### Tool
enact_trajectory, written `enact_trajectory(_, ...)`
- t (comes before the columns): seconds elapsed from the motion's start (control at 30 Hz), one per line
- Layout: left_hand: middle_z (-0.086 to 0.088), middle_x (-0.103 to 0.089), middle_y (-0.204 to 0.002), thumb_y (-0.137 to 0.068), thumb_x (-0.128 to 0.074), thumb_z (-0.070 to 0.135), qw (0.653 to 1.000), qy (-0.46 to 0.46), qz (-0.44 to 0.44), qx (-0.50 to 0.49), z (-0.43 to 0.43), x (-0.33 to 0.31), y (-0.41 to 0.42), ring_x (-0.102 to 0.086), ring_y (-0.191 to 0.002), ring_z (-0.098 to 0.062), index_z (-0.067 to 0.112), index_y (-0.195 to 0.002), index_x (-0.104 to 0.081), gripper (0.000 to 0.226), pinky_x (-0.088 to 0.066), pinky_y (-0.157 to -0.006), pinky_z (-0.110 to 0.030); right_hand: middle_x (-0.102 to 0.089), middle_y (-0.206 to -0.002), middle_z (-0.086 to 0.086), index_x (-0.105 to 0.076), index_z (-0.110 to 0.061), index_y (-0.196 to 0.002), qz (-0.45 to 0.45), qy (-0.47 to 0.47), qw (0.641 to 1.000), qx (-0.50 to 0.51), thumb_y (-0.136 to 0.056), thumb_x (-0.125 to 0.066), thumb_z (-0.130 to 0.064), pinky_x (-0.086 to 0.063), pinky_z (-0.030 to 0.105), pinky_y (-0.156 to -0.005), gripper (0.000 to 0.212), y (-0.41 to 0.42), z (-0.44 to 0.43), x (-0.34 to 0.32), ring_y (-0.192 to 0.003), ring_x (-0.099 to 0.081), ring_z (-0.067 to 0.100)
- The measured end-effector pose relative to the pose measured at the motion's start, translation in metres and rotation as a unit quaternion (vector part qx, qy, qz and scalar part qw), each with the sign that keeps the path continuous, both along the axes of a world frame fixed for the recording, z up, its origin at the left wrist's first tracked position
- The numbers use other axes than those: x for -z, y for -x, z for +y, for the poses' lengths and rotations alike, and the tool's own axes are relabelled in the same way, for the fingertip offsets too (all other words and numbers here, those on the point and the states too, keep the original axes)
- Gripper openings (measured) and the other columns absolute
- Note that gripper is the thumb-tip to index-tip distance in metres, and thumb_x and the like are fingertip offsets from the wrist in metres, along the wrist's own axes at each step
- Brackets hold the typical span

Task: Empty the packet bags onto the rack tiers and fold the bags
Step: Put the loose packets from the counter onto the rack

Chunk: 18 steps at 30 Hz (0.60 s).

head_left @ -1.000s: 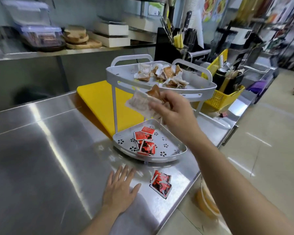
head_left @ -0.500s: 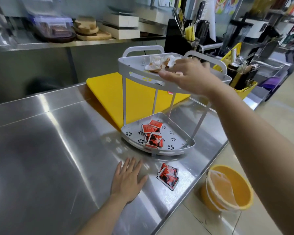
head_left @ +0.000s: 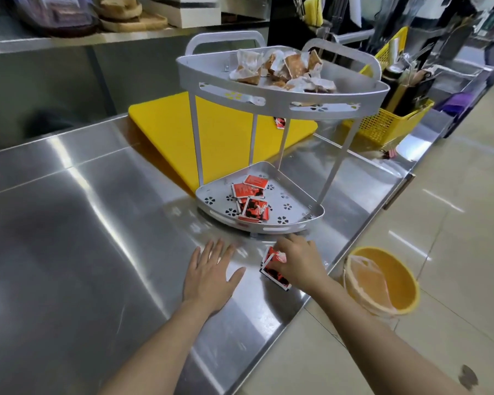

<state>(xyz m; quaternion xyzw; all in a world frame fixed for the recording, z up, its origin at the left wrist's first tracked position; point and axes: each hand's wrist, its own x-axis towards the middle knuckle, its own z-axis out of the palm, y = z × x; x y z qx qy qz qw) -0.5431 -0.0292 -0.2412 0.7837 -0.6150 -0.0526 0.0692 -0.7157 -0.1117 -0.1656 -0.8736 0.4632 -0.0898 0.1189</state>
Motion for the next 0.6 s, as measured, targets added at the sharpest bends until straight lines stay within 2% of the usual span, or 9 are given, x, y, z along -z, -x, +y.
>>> enact_trajectory(0.07,0.003,-0.014,-0.158,-0.084,-0.007,0.064,1.0,0.001,0.001,-0.001,0.0,0.0,0.0,-0.006,-0.146,-0.018,0.032,-0.147,-0.013,0.071,0.0,-0.118,-0.039,-0.053,-0.119,0.008,-0.057,-0.013,-0.11,0.087,-0.037,0.995,0.038,-0.078,-0.065,-0.033,-0.031,0.037,-0.09,0.039,0.003,0.0,0.009,-0.114,-0.043,0.029)
enact_trajectory(0.17,0.003,-0.013,-0.158,-0.084,-0.006,0.064,1.0,-0.002,0.001,-0.002,0.0,0.001,0.0,-0.005,-0.146,-0.017,0.032,-0.147,-0.012,0.07,0.001,-0.118,-0.039,-0.049,-0.122,0.011,-0.052,-0.012,-0.117,0.144,-0.061,0.985,0.071,-0.074,-0.067,-0.045,-0.031,0.039,-0.093,0.056,0.003,0.0,0.017,-0.114,-0.04,0.029)
enact_trajectory(0.23,0.004,-0.013,-0.158,-0.084,-0.006,0.064,1.0,-0.002,0.001,-0.003,0.001,0.001,0.0,-0.004,-0.146,-0.017,0.032,-0.147,-0.011,0.071,0.002,-0.117,-0.038,-0.05,-0.121,0.011,-0.052,-0.012,-0.115,0.147,-0.086,0.982,0.077,-0.073,-0.068,-0.046,-0.031,0.038,-0.091,0.056,0.001,0.0,0.018,-0.112,-0.04,0.029)
enact_trajectory(0.37,0.003,-0.015,-0.158,-0.083,-0.005,0.065,1.0,0.006,0.008,-0.002,0.001,0.0,0.0,-0.005,-0.146,-0.017,0.031,-0.147,-0.014,0.073,0.002,-0.116,-0.037,-0.046,-0.122,0.009,-0.059,-0.018,-0.106,0.147,-0.169,0.973,0.048,-0.072,-0.071,-0.037,-0.03,0.038,-0.093,0.041,-0.001,-0.001,0.015,-0.114,-0.037,0.028)
enact_trajectory(0.43,0.002,-0.016,-0.157,-0.082,-0.002,0.068,1.0,0.008,0.01,-0.001,0.001,0.0,0.0,-0.007,-0.146,-0.018,0.03,-0.147,-0.015,0.076,0.002,-0.116,-0.037,-0.04,-0.129,0.01,-0.049,-0.02,-0.118,0.132,-0.176,0.974,0.047,-0.069,-0.074,-0.039,-0.027,0.04,-0.097,0.058,-0.001,0.0,0.016,-0.119,-0.034,0.028)
enact_trajectory(0.53,0.003,-0.014,-0.158,-0.079,0.001,0.069,1.0,0.008,0.009,-0.003,0.001,-0.001,0.0,-0.005,-0.146,-0.018,0.031,-0.147,-0.014,0.079,0.003,-0.116,-0.037,-0.027,-0.144,0.01,-0.022,-0.025,-0.14,0.087,-0.158,0.981,0.074,-0.064,-0.077,-0.042,-0.021,0.044,-0.104,0.096,-0.002,0.0,0.018,-0.13,-0.026,0.03)
enact_trajectory(0.6,0.003,-0.013,-0.158,-0.081,-0.001,0.07,1.0,0.006,0.012,-0.003,0.001,-0.001,0.001,-0.004,-0.146,-0.017,0.031,-0.147,-0.013,0.077,0.004,-0.116,-0.037,-0.029,-0.145,0.008,-0.016,-0.026,-0.142,0.072,-0.151,0.983,0.075,-0.066,-0.077,-0.04,-0.021,0.045,-0.104,0.099,-0.002,0.0,0.018,-0.131,-0.027,0.029)
